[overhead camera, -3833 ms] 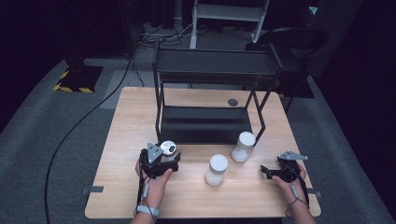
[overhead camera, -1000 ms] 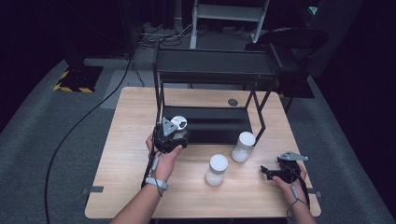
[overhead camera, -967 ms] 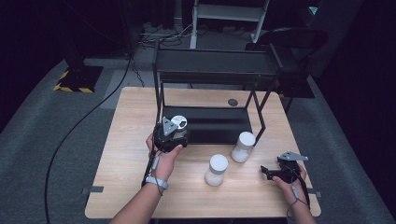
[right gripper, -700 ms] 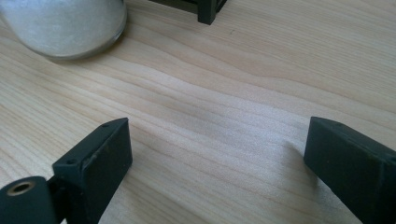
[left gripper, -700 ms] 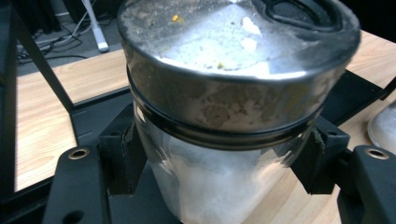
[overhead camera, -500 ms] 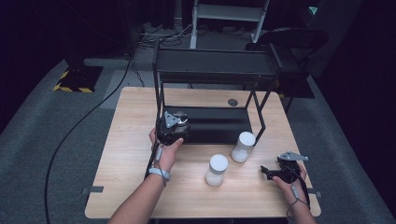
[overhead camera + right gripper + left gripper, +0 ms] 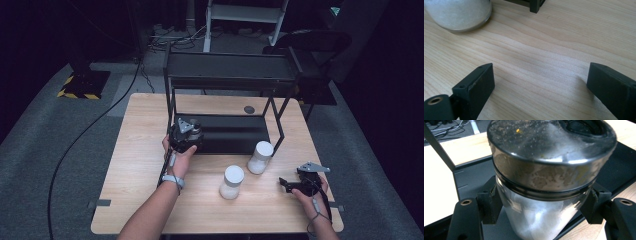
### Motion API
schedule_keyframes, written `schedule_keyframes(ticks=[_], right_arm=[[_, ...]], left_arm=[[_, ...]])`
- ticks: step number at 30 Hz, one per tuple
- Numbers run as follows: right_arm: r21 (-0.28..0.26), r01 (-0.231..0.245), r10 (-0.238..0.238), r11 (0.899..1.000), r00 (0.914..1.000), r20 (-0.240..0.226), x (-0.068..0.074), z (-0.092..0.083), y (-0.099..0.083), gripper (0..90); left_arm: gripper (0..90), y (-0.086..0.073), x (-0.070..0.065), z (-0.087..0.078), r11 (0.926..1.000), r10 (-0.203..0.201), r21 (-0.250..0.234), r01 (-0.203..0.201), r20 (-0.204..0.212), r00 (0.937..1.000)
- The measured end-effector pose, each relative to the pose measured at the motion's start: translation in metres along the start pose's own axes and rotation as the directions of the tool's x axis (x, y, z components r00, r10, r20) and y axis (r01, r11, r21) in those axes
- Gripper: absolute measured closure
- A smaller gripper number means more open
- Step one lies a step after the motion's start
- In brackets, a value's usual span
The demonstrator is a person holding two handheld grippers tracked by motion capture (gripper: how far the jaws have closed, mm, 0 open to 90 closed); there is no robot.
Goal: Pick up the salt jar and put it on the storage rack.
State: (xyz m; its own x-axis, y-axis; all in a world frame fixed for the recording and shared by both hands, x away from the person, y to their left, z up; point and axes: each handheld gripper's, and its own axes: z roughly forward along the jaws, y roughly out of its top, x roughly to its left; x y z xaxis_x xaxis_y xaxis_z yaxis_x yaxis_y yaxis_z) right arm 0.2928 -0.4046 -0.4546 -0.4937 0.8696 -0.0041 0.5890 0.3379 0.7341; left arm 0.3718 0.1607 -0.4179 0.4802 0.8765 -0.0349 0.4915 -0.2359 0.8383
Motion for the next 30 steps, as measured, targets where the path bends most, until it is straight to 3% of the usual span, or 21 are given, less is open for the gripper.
schedule_keyframes(ticks=[14,30], right_arm=[[0.0,0.0,0.0,1.0,1.0,0.0,0.0,0.0,0.0,7.4],[0.0,0.0,0.0,1.0,1.0,0.0,0.0,0.0,0.0,7.4]], left_arm=[[30.0,0.005,-0.005,0.016,0.9994,0.022,0.027,-0.022,0.004,0.9997],[30.0,0.005,-0.008,0.03,0.9989,0.016,0.044,-0.017,0.018,0.9997]])
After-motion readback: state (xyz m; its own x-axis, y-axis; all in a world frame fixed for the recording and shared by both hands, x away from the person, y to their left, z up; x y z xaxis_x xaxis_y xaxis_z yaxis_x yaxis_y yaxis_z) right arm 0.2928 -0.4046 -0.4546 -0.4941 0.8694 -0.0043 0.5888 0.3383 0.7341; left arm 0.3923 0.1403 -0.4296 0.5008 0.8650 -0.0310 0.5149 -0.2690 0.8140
